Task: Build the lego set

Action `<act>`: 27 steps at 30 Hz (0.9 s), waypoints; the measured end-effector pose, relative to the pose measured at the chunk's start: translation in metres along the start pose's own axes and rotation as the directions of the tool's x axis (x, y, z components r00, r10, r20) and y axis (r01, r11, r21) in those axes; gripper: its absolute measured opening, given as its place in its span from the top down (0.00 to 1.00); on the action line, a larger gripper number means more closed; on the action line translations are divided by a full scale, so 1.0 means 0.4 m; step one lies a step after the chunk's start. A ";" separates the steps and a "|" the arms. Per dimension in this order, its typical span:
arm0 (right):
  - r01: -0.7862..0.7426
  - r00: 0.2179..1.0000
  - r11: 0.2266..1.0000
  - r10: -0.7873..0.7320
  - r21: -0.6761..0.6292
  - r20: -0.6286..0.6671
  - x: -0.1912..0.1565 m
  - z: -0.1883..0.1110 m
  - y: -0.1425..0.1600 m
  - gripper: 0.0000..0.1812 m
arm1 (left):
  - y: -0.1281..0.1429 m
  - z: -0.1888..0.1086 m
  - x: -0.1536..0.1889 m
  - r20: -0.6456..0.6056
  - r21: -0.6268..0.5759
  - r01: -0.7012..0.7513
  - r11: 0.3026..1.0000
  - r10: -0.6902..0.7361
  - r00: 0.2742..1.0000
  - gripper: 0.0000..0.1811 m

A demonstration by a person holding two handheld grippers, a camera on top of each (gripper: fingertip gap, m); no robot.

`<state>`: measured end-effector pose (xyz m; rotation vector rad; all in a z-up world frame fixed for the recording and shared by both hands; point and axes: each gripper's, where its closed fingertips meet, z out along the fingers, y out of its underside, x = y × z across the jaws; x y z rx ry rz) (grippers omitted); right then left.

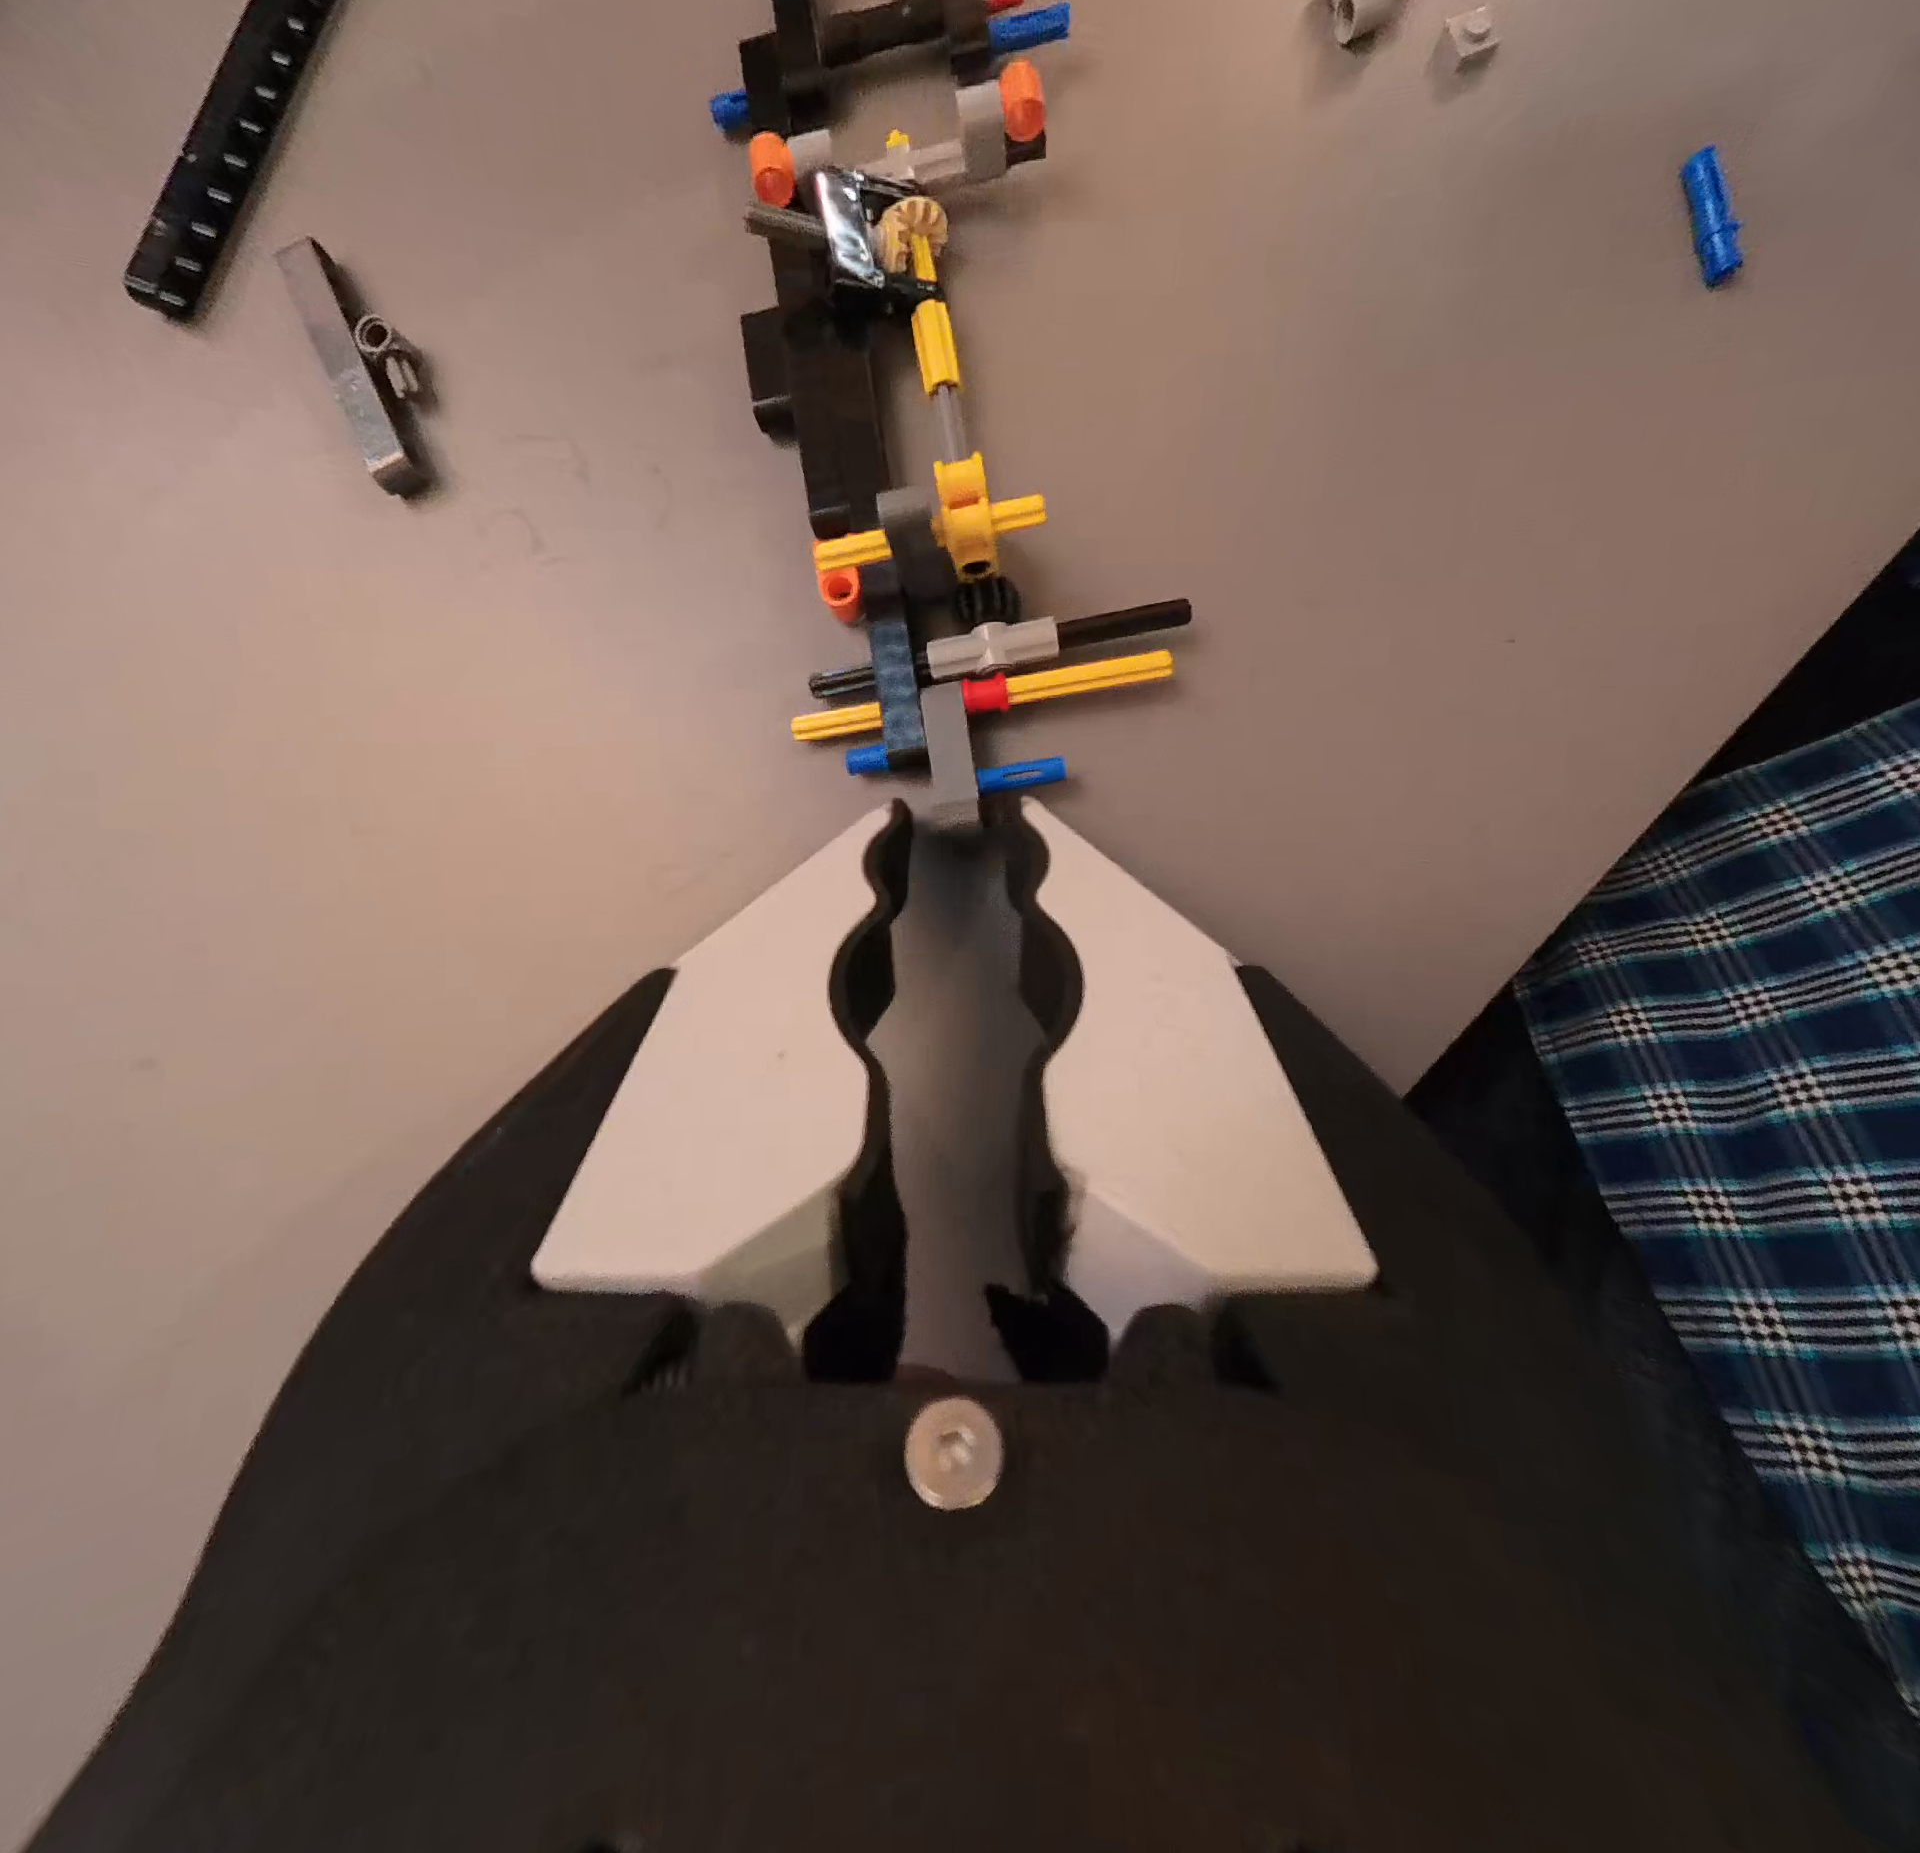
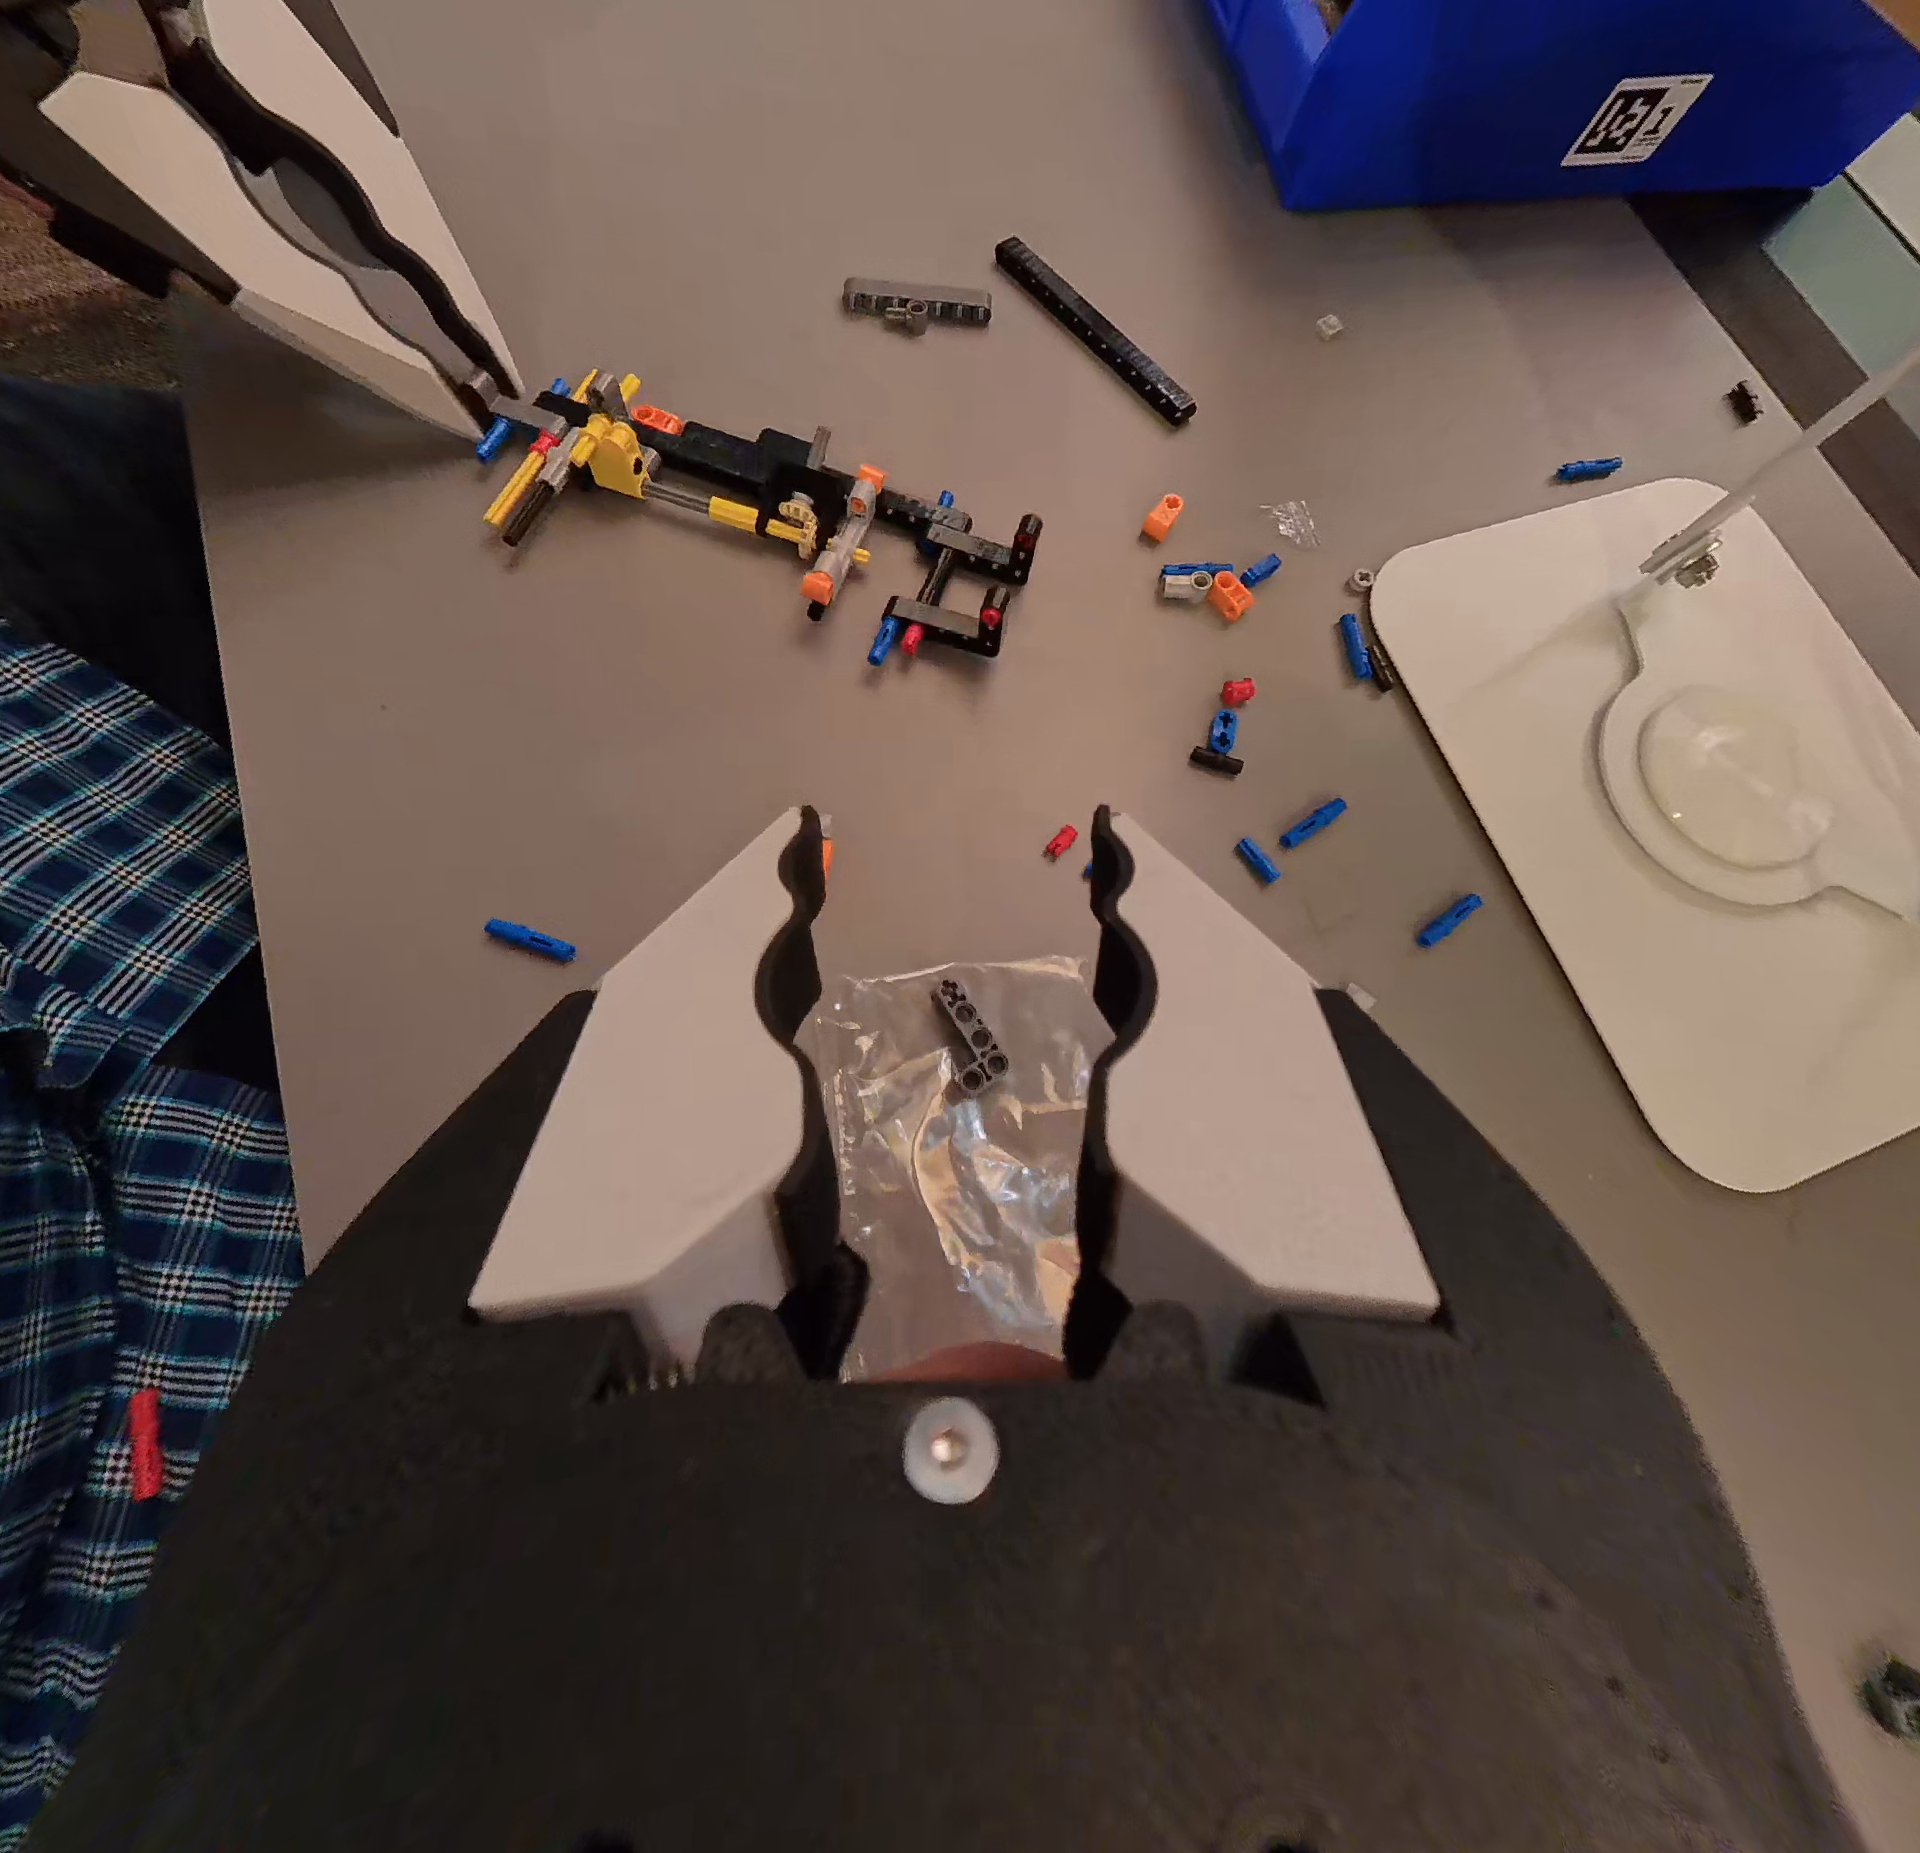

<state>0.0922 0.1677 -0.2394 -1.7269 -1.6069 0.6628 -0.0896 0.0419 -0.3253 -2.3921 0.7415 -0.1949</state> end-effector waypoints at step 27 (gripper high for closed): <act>-0.028 0.999 0.998 0.027 0.056 0.025 -0.001 -0.020 -0.013 0.72 | -0.029 0.025 -0.006 -0.003 0.039 0.043 0.998 -0.043 0.999 0.86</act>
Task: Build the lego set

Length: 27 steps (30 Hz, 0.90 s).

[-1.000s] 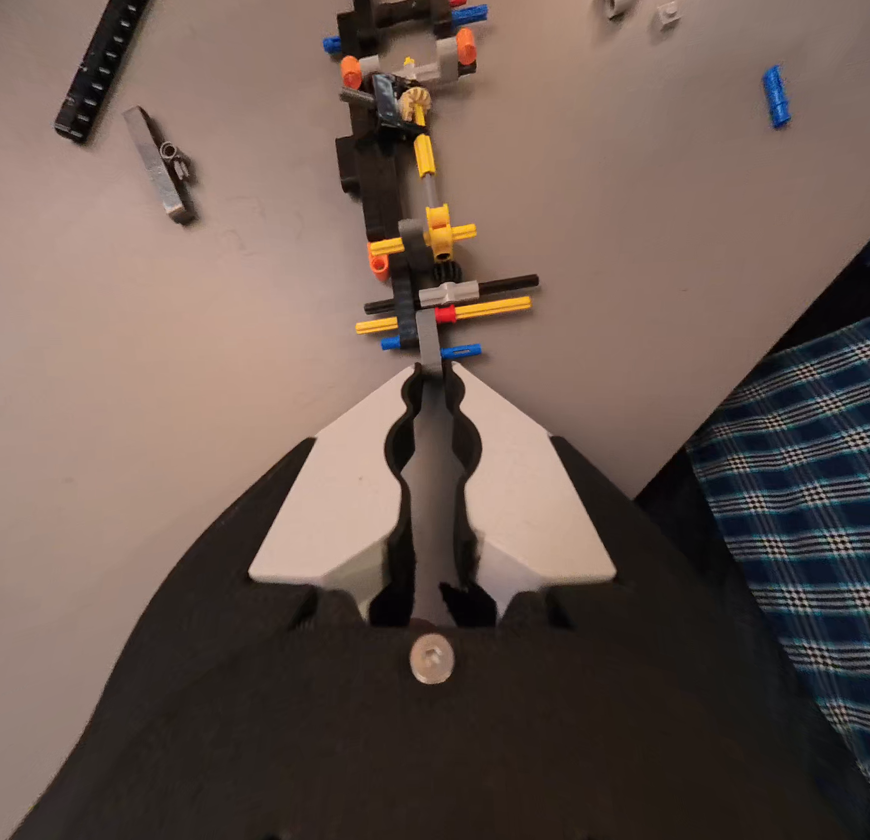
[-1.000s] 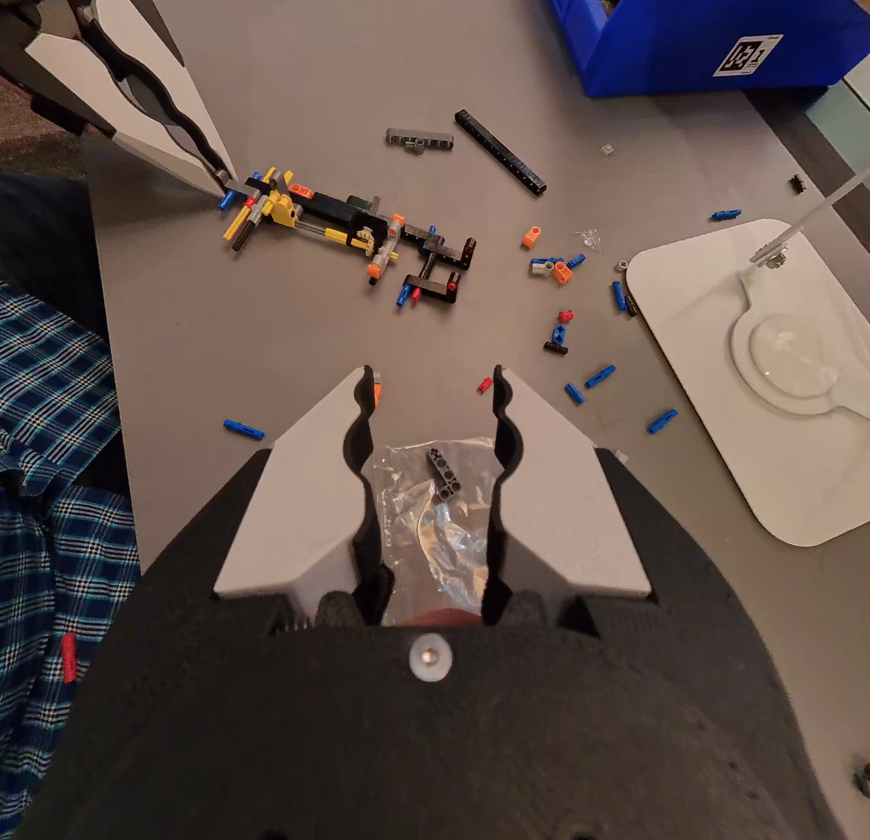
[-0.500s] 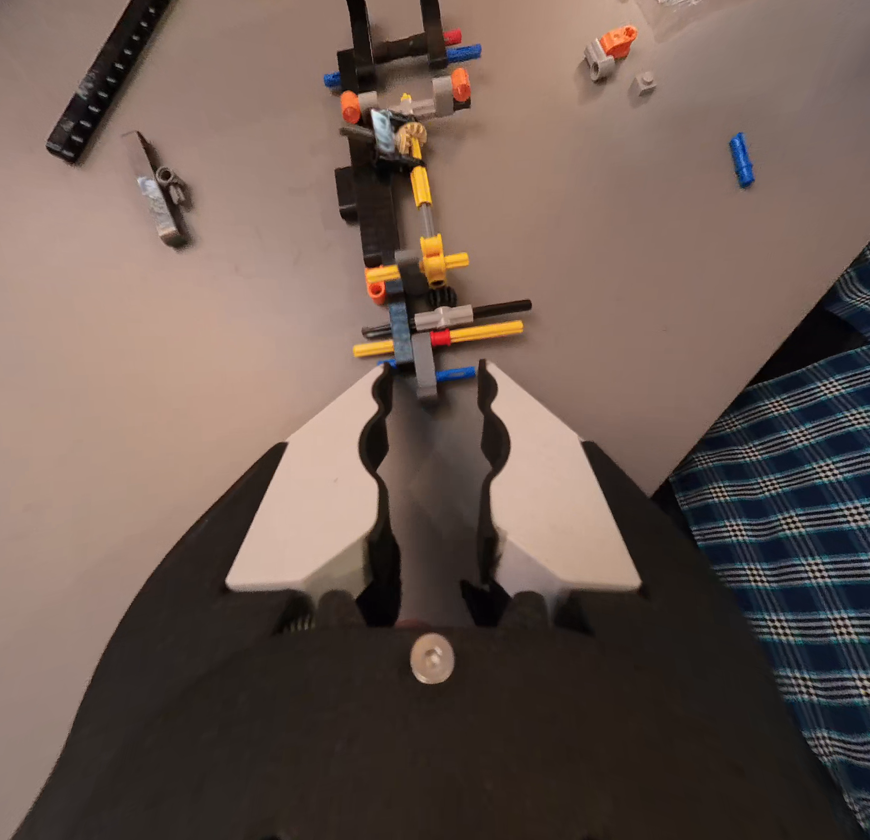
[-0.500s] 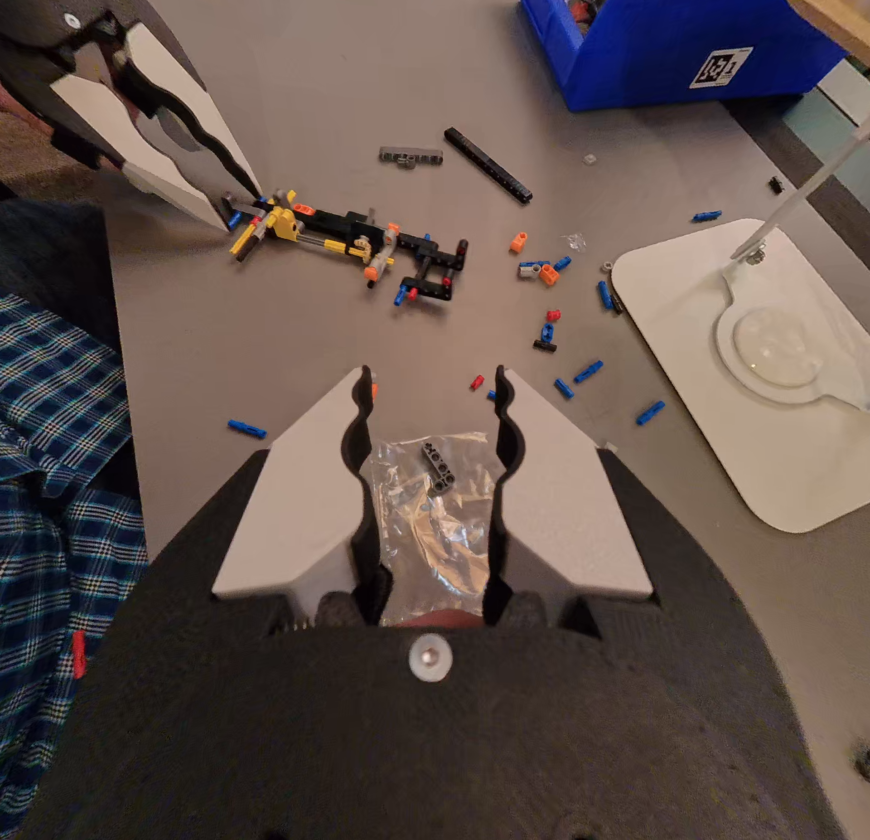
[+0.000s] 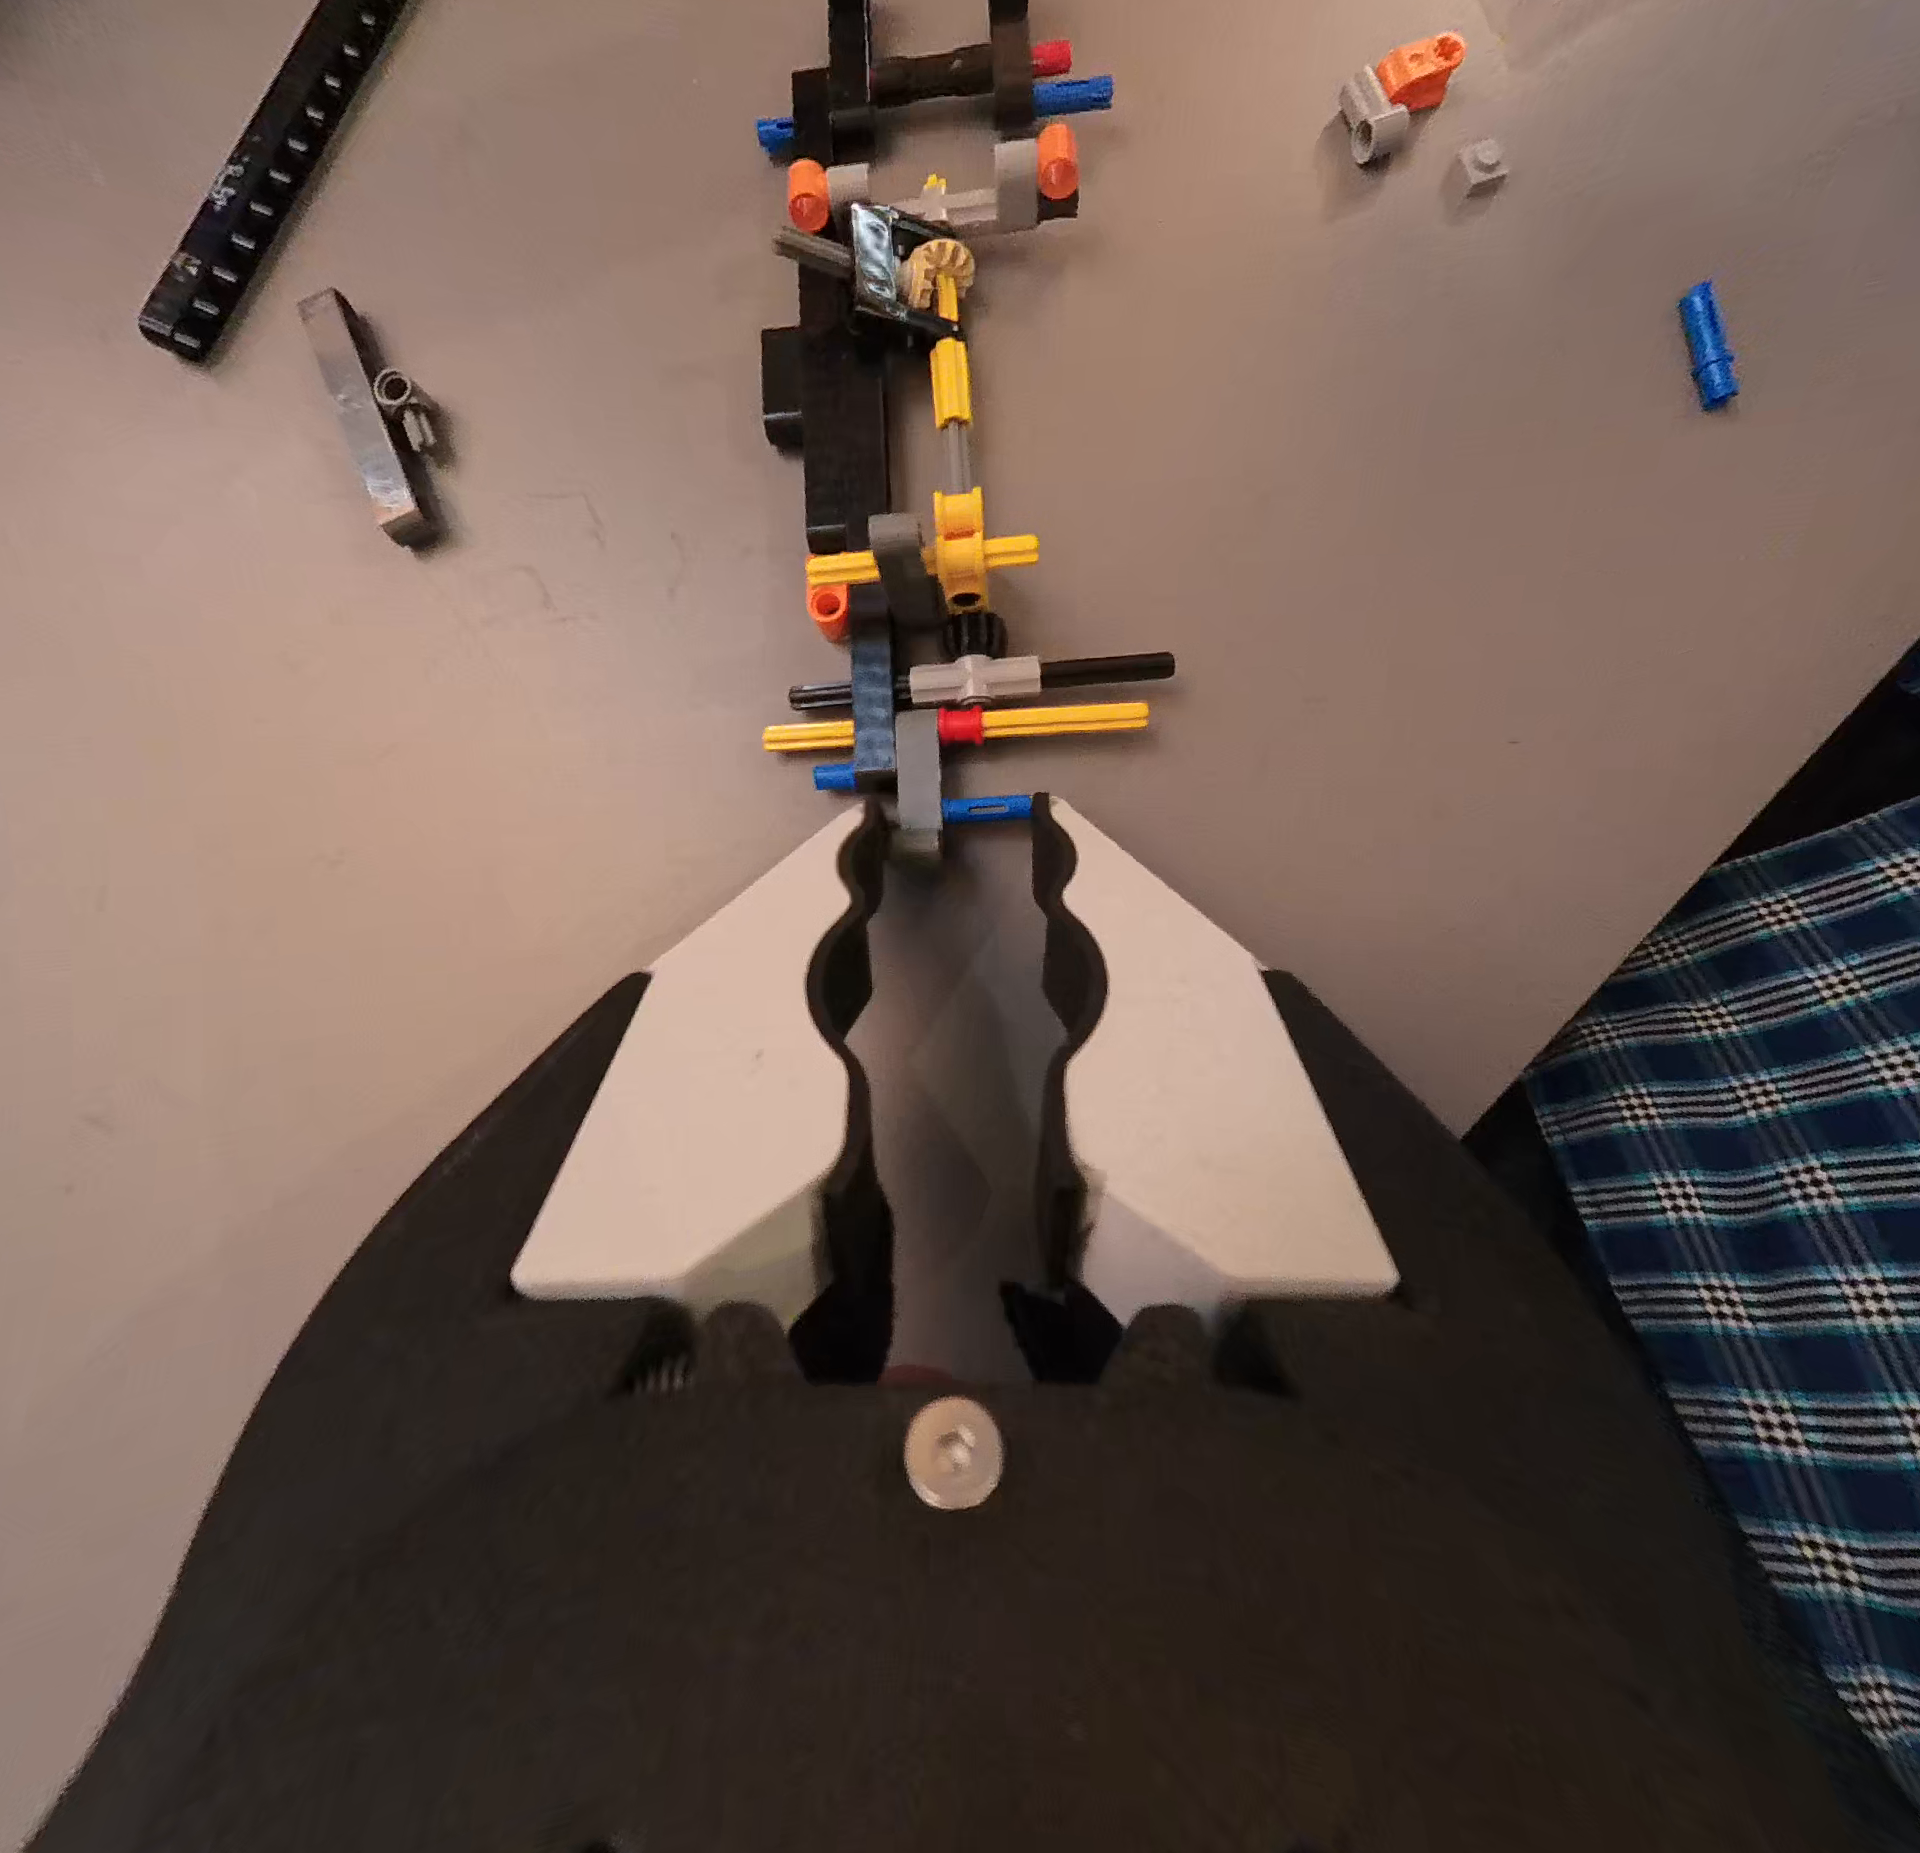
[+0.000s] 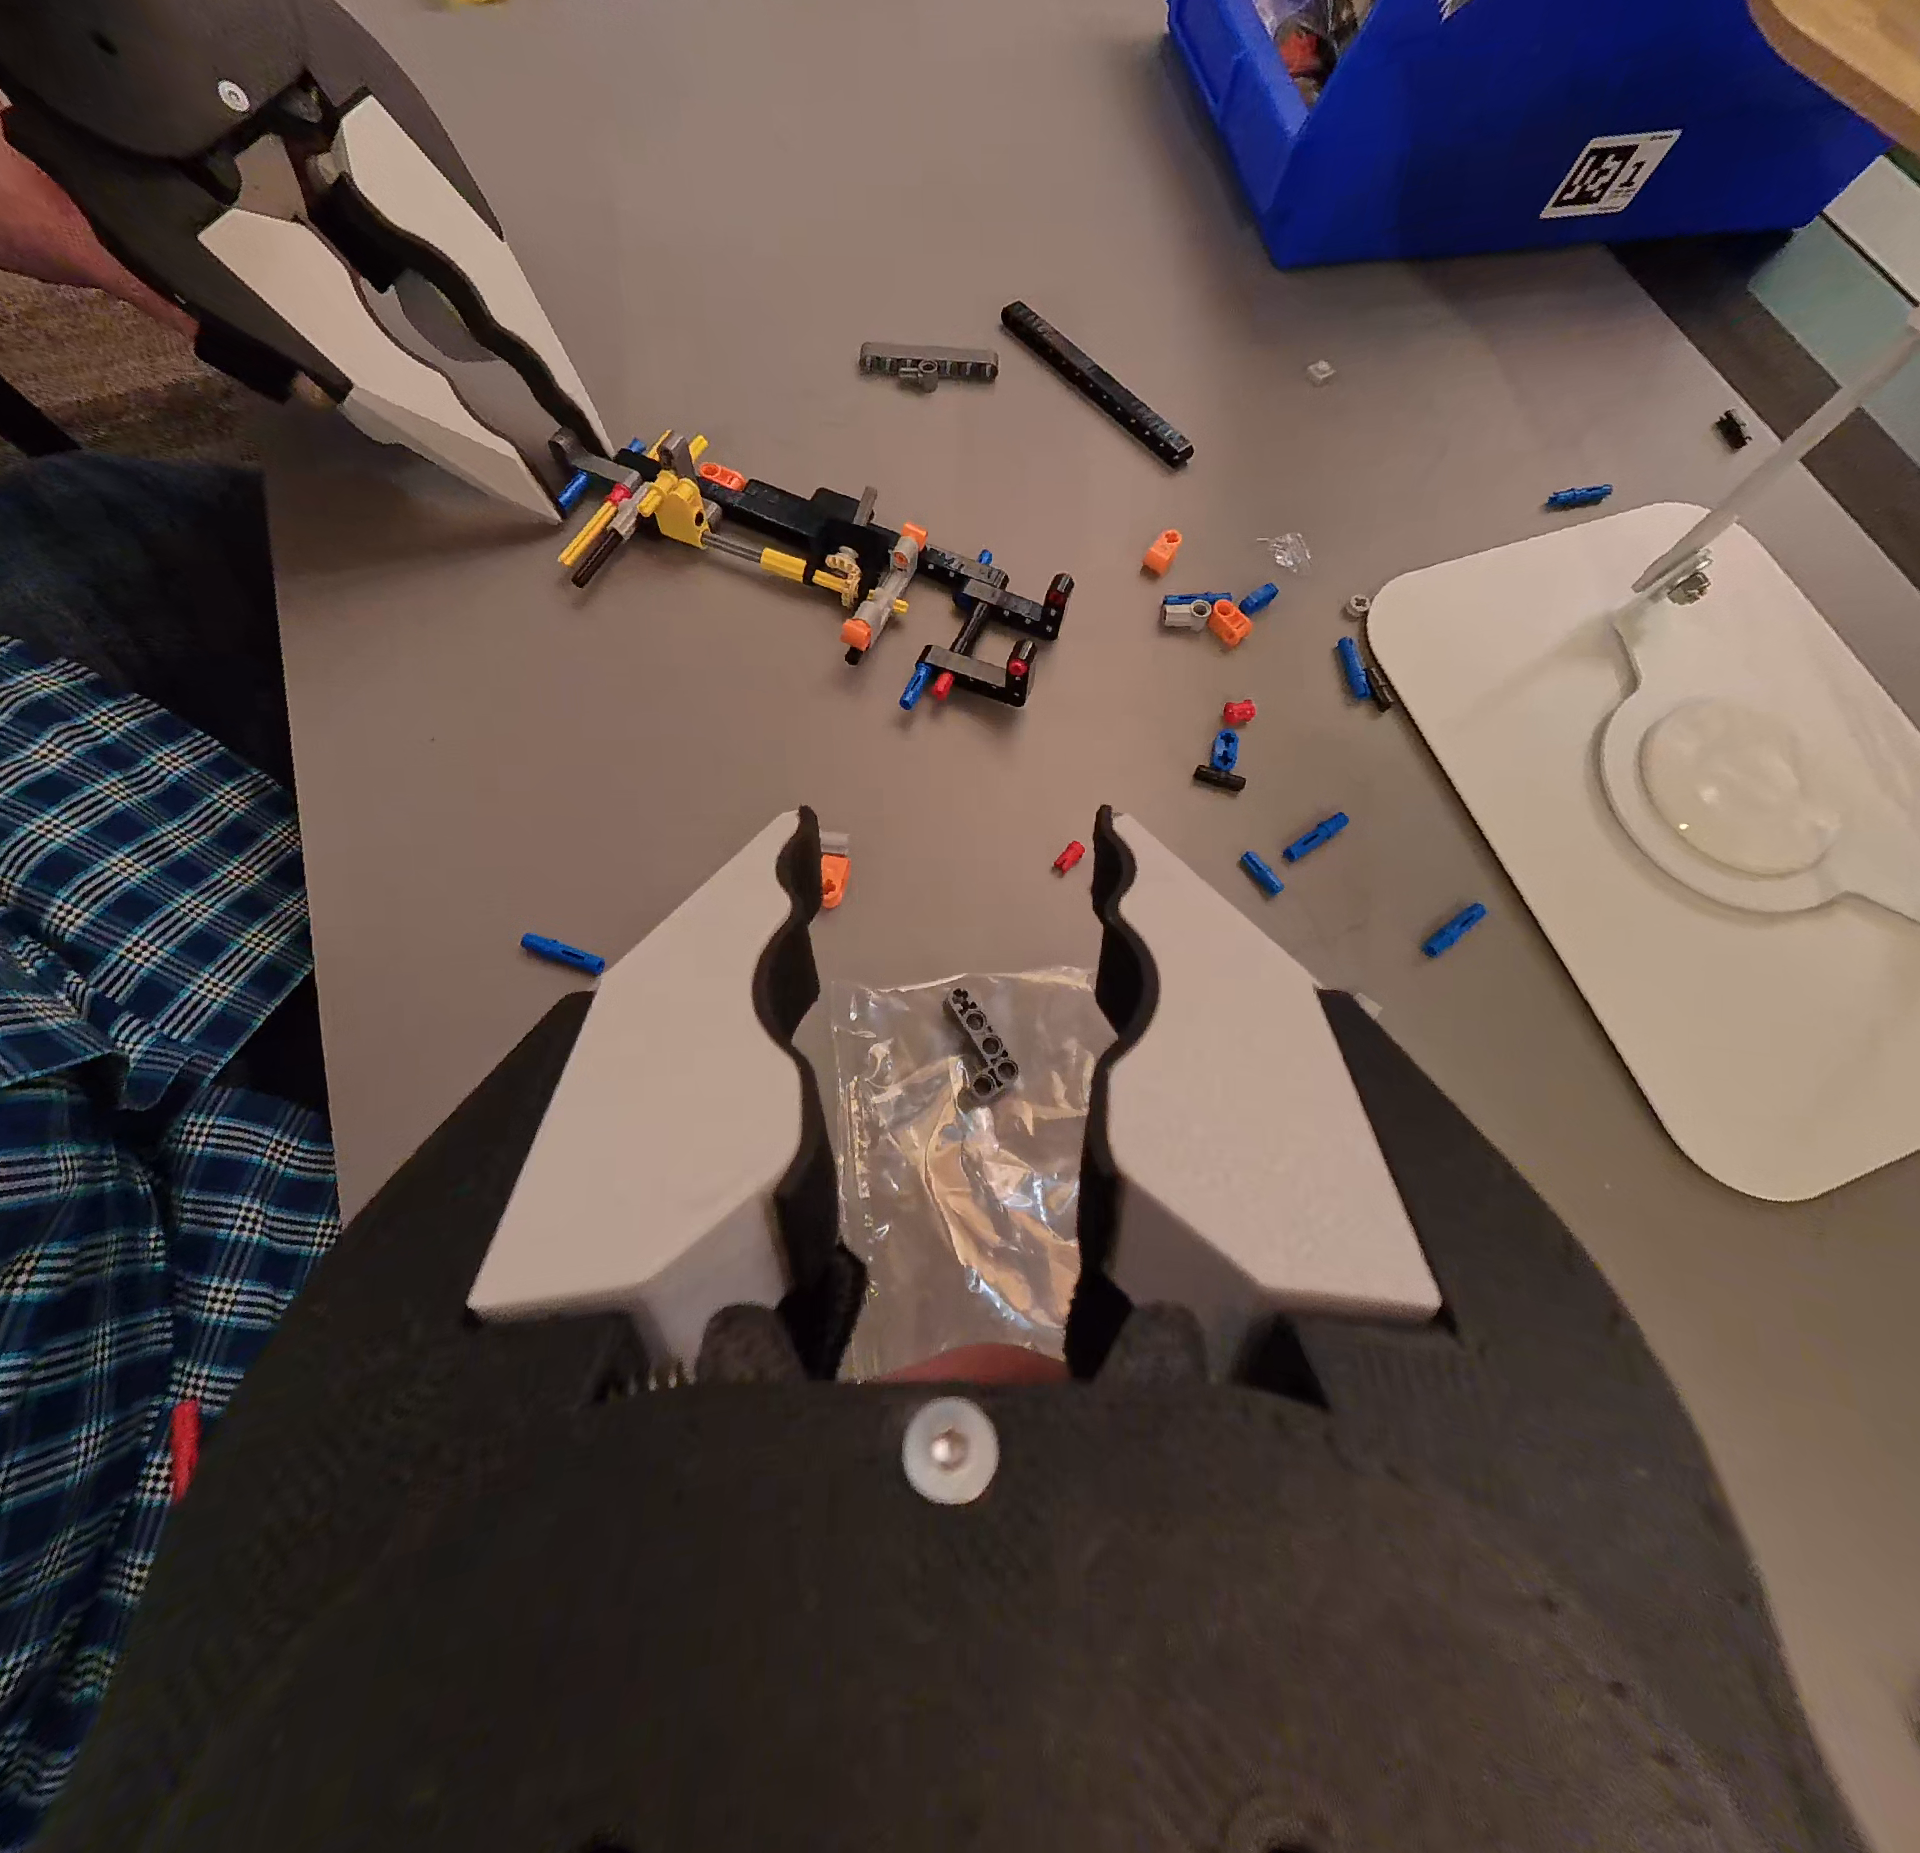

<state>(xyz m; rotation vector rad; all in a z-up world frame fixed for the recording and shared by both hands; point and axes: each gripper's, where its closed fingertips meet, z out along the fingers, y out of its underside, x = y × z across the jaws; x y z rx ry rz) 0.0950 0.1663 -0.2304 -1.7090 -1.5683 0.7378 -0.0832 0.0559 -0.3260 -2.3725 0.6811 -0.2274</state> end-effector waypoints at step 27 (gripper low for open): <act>-0.026 0.997 0.999 0.028 0.019 -0.076 0.090 -0.088 0.042 0.88 | -0.087 -0.114 -0.078 0.097 0.169 0.056 0.984 -0.073 0.993 0.65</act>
